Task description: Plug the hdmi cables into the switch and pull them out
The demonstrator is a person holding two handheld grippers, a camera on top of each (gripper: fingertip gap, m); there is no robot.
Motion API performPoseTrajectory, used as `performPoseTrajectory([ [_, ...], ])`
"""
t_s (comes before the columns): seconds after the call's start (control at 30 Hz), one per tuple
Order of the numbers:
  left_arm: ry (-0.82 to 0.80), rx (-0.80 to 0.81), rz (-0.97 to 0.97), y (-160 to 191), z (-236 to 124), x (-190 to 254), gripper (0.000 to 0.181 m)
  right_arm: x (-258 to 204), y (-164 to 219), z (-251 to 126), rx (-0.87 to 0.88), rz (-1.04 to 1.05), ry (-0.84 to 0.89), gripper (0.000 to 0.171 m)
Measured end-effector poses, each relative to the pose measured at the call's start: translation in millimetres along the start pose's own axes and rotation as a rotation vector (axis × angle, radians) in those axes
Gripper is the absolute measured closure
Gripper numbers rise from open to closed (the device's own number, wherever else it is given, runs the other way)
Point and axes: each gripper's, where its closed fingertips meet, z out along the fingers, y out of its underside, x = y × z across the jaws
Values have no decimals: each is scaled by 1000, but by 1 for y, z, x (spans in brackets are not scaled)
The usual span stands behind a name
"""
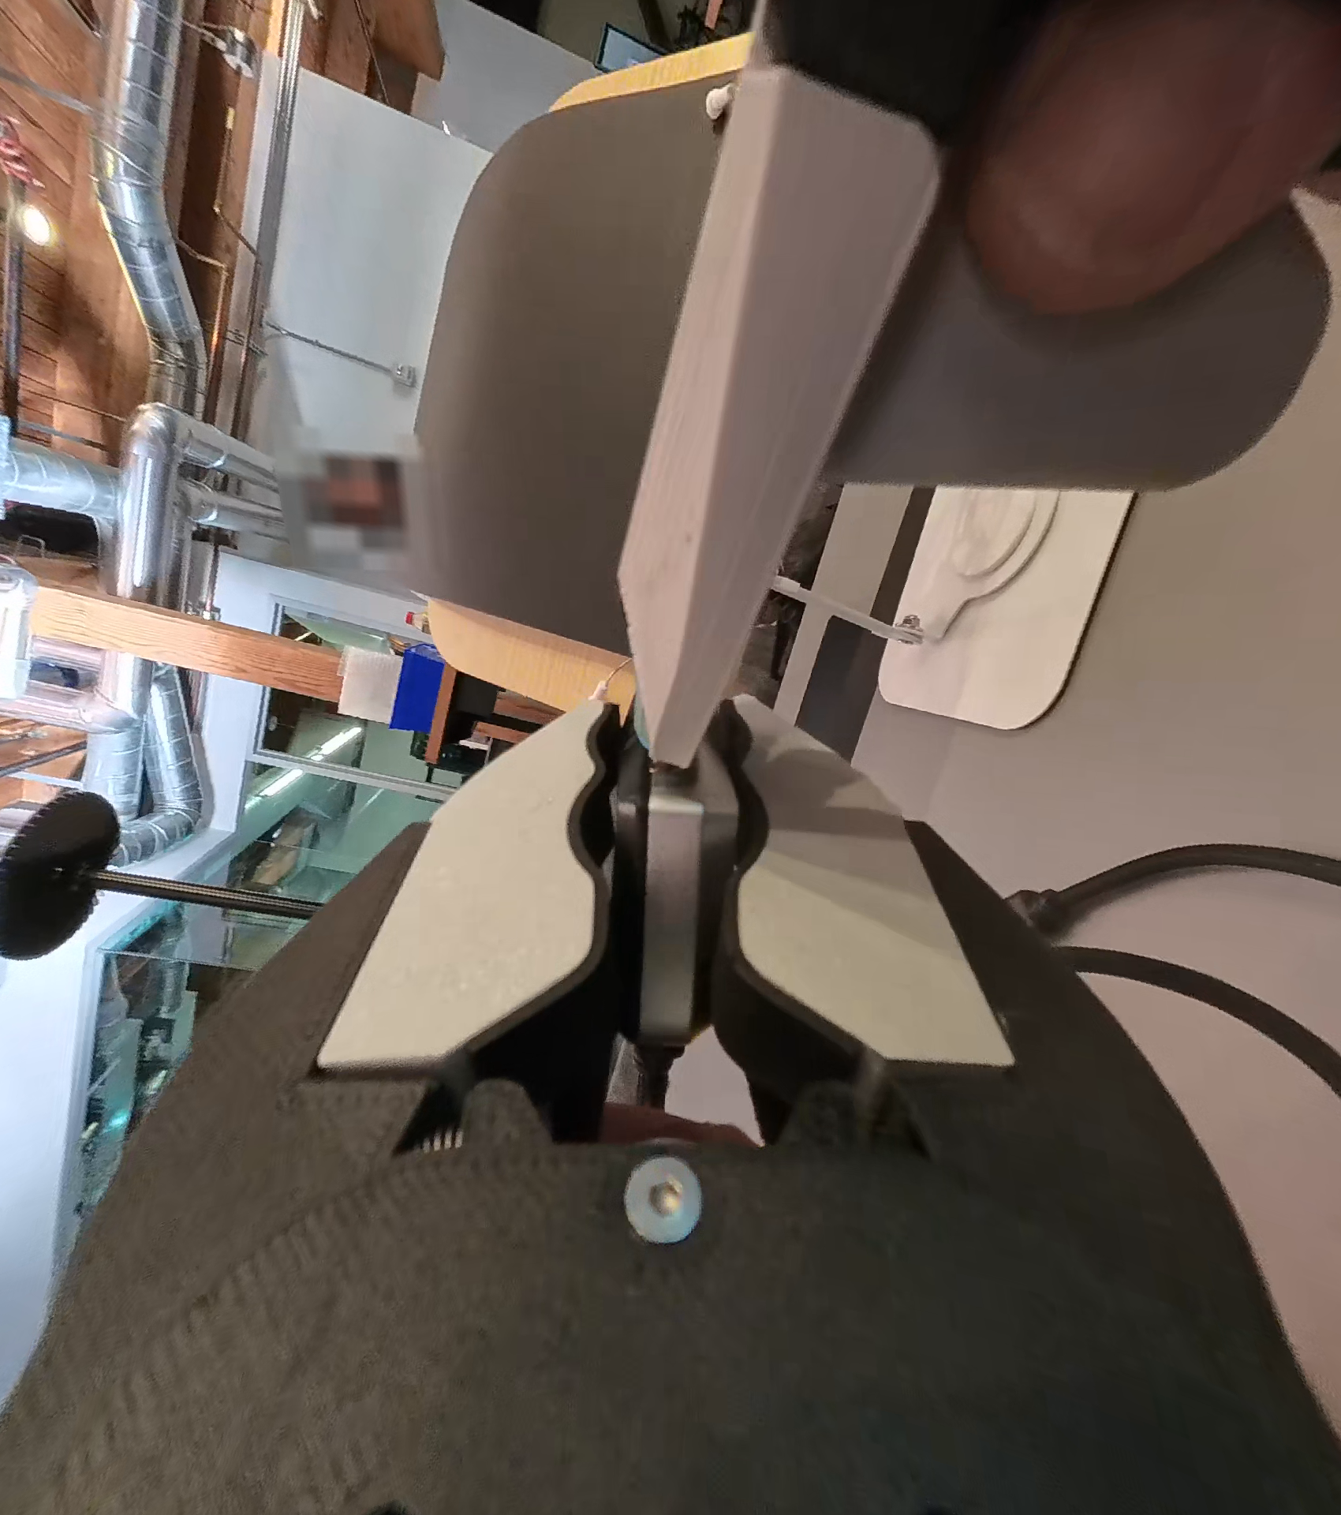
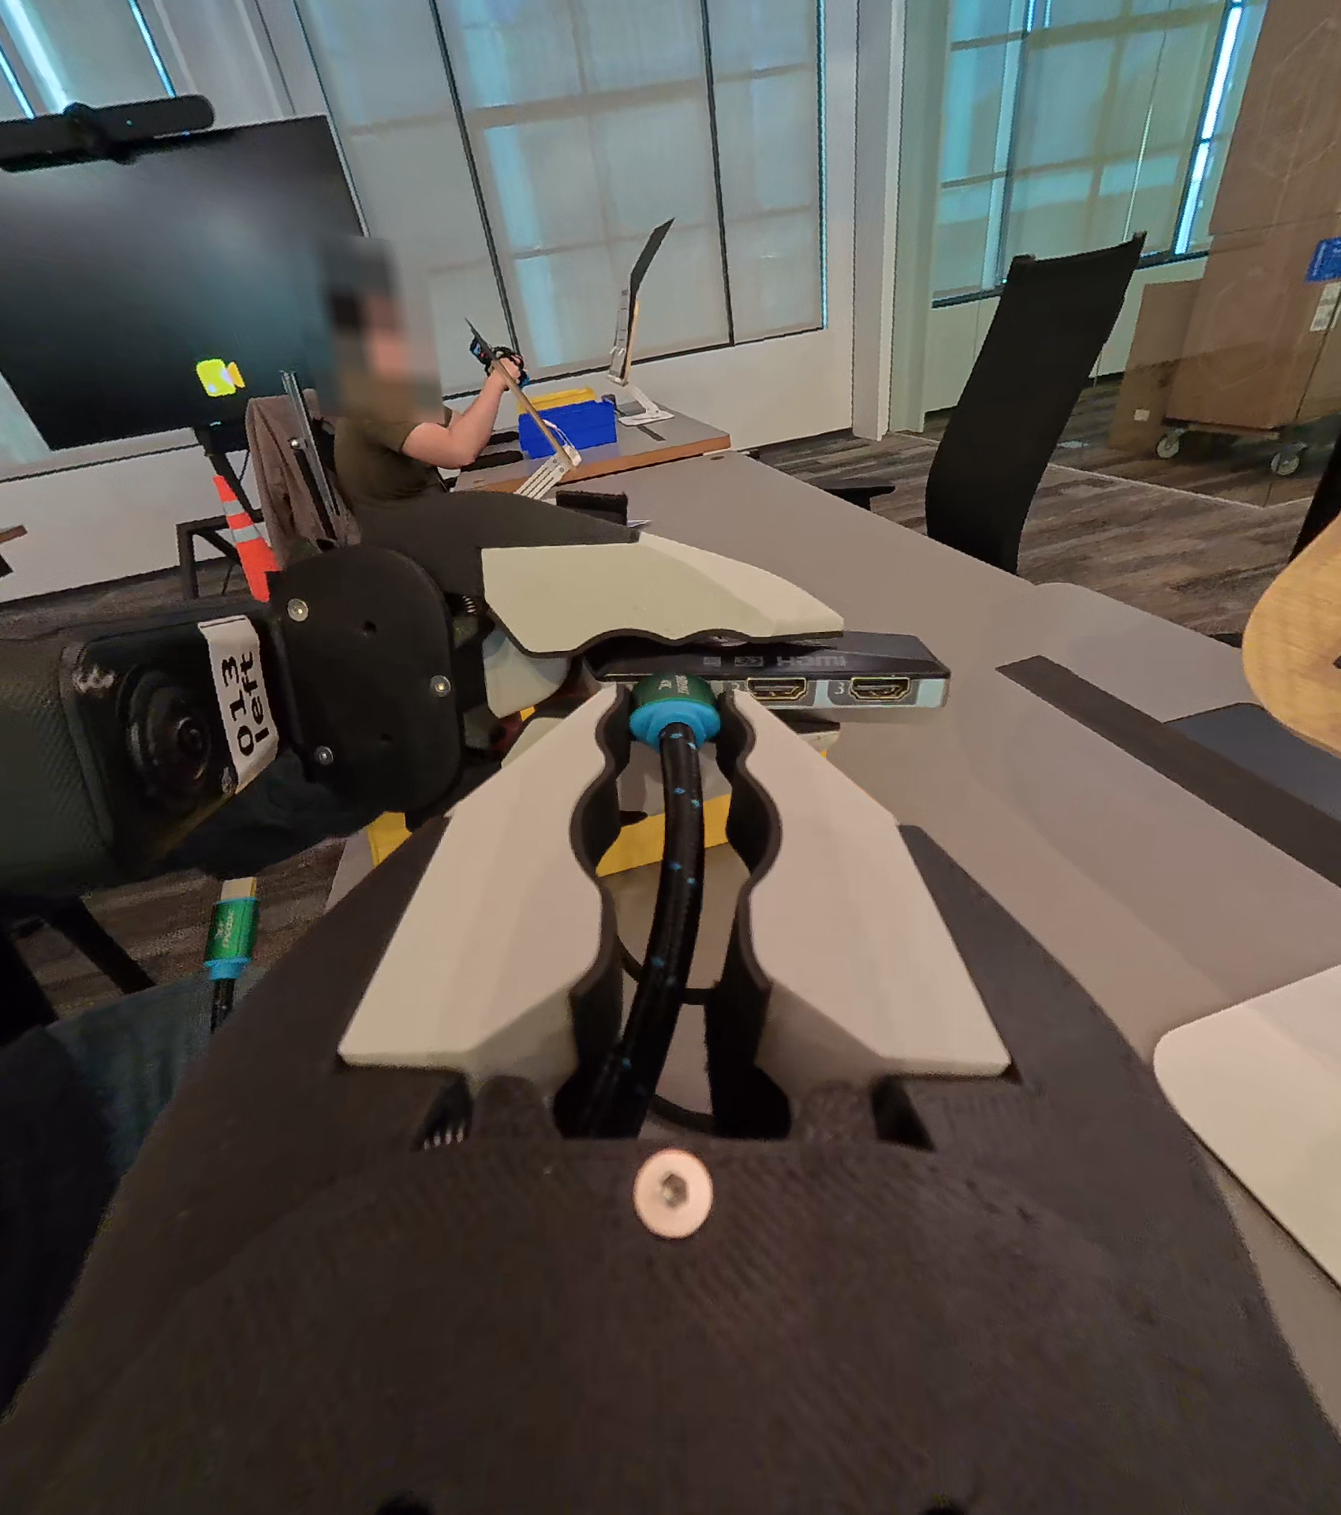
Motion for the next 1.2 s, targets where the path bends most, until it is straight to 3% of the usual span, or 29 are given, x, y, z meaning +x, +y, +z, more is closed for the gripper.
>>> performPoseTrajectory([
  [0.27, -14, -29, 22, 4, 3, -1, 159, 4, 1, 2, 1, 25, 3, 152],
  [0.47, -25, -32, -32, 6, 3, 1, 159, 3, 3, 5, -37, -98, 92, 152],
  [0.77, -28, -23, -12, 8, 2, 2, 160, 4, 4, 4, 24, 112, -28, 153],
  [1.0, 6, -48, -47, 14, 3, 8, 159, 5, 10, 8, -55, -97, 86, 153],
  [1.2, -7, -44, -32, 14, 1, 6, 159, 3, 8, 7, 24, 190, -46, 153],
])
